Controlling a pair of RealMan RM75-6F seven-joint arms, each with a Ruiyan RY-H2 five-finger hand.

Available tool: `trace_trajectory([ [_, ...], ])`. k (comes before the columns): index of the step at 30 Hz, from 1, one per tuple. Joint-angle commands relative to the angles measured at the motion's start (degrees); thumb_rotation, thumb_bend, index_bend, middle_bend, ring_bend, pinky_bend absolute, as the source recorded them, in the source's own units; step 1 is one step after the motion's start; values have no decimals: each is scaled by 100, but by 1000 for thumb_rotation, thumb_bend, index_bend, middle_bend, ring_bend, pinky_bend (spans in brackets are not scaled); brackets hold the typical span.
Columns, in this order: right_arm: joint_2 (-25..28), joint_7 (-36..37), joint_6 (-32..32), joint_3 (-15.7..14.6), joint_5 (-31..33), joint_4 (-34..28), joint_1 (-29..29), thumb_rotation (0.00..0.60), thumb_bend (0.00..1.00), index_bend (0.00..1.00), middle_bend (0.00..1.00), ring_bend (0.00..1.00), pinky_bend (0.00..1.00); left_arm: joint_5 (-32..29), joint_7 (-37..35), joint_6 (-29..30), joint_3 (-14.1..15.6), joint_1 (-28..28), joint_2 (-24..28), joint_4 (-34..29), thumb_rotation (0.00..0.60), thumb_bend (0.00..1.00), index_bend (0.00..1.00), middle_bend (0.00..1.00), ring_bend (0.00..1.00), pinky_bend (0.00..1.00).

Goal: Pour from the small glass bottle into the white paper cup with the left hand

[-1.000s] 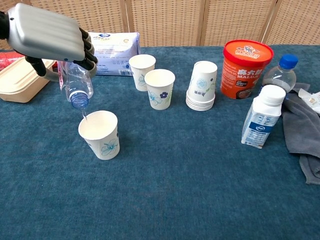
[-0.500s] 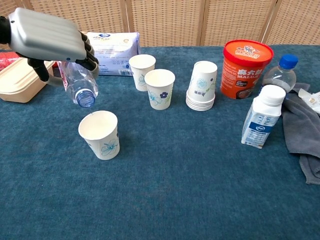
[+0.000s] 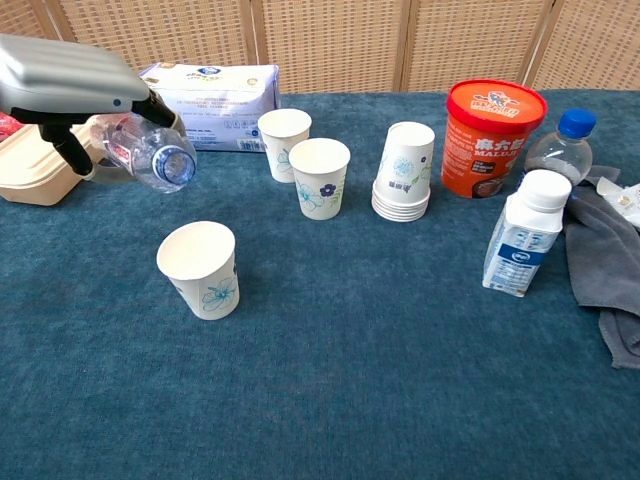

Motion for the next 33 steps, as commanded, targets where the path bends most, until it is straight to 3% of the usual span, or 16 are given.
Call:
trace_trajectory([
  [1, 19, -49, 2, -5, -25, -53, 12, 600, 143, 0, 54, 0, 0, -239, -423, 321, -97, 288, -153, 26, 600, 510, 412, 403, 366, 304],
  [6, 56, -121, 14, -11, -54, -141, 23, 600, 142, 0, 54, 0, 0, -393, -927, 664, -167, 584, -243, 99, 600, 505, 402, 400, 367, 298],
  [11, 85, -171, -3, -14, -74, -209, 47, 600, 142, 0, 54, 0, 0, -750, -1873, 894, -292, 928, -346, 27, 600, 503, 386, 397, 367, 293],
  [19, 139, -190, -42, -32, -161, -333, 107, 600, 144, 0, 58, 0, 0, -1122, -3560, 875, -472, 1253, -318, -196, 600, 497, 363, 389, 353, 277],
  [29, 160, -236, -28, -39, -191, -396, 133, 600, 142, 0, 58, 0, 0, -1280, -5553, 728, -642, 1569, -253, -139, 600, 494, 351, 378, 329, 241],
  [33, 167, -260, -30, -41, -207, -426, 151, 600, 142, 0, 58, 0, 0, -1264, -6042, 646, -670, 1643, -314, 83, 600, 495, 346, 376, 325, 230],
])
